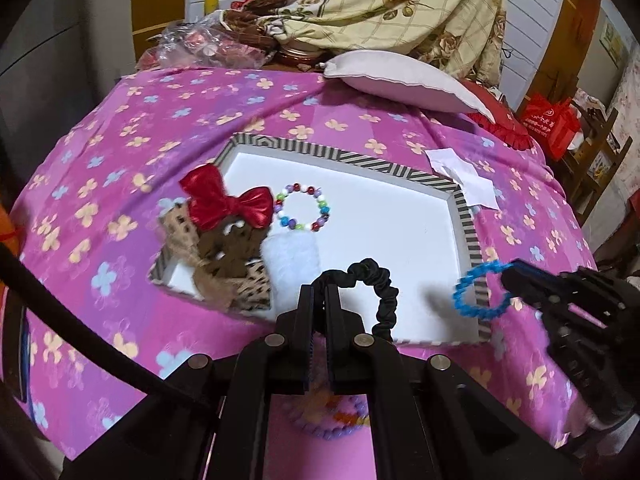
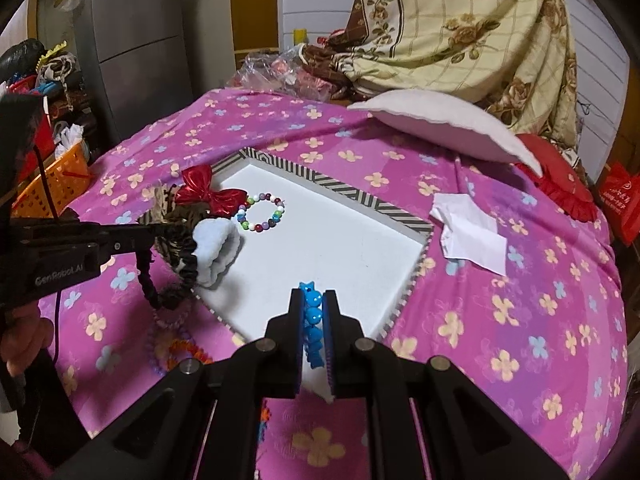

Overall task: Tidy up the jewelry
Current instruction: 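Carry the black scrunchie with left gripper while right carries the blue bracelet into the box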

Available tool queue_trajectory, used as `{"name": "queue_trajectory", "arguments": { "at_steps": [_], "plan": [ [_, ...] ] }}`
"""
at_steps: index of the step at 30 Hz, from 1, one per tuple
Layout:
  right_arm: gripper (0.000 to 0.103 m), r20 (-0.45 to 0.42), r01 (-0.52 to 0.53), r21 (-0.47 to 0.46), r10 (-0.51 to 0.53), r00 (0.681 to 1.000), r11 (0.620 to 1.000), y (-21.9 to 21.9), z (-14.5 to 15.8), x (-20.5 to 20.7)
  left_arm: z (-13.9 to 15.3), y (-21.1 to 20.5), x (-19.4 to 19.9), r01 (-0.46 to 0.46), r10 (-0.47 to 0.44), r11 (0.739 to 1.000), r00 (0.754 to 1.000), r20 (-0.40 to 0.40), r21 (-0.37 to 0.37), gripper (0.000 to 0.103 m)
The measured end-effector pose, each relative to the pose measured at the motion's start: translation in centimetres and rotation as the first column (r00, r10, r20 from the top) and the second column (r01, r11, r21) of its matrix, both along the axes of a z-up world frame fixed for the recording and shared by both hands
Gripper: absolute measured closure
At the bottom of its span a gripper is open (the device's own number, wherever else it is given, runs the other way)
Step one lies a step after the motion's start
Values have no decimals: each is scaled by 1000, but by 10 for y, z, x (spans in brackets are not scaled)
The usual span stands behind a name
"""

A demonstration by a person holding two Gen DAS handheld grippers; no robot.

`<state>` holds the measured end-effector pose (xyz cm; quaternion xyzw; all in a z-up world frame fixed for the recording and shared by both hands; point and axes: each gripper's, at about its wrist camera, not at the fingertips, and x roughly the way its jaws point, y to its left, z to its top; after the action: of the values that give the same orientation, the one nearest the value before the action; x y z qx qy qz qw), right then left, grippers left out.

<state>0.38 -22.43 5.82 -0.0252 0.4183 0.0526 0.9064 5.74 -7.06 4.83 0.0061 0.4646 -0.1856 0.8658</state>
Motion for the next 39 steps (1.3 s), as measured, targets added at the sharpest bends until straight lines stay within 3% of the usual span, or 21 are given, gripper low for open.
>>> {"name": "queue_trajectory", "arguments": {
  "at_steps": [9, 19, 26, 31, 36, 39],
  "plan": [
    [95, -89, 10, 19, -8, 996, 1000, -10, -35, 61, -18, -34, 59, -1, 2, 1000, 997, -76, 8, 77],
    [95, -144, 134, 53, -125, 982, 990, -48, -62, 130, -41, -68, 123, -38, 43, 999, 990, -137, 39, 77],
    [95, -158, 240, 72, -226, 961, 968, -66, -76, 150, -58, -80, 145, -78, 86, 995, 986, -143, 61, 77],
    [95, -157, 261, 78, -247, 956, 962, -69, -81, 152, -65, -84, 150, -74, 77, 997, 988, -135, 28, 77],
    [83, -135, 251, 96, -237, 962, 963, -69, -69, 140, -69, -82, 149, -70, 75, 997, 986, -151, 40, 58],
    [79, -117, 237, 102, -224, 967, 966, -67, -59, 125, -62, -78, 139, -59, 64, 997, 988, -139, 44, 52]
  ]
}}
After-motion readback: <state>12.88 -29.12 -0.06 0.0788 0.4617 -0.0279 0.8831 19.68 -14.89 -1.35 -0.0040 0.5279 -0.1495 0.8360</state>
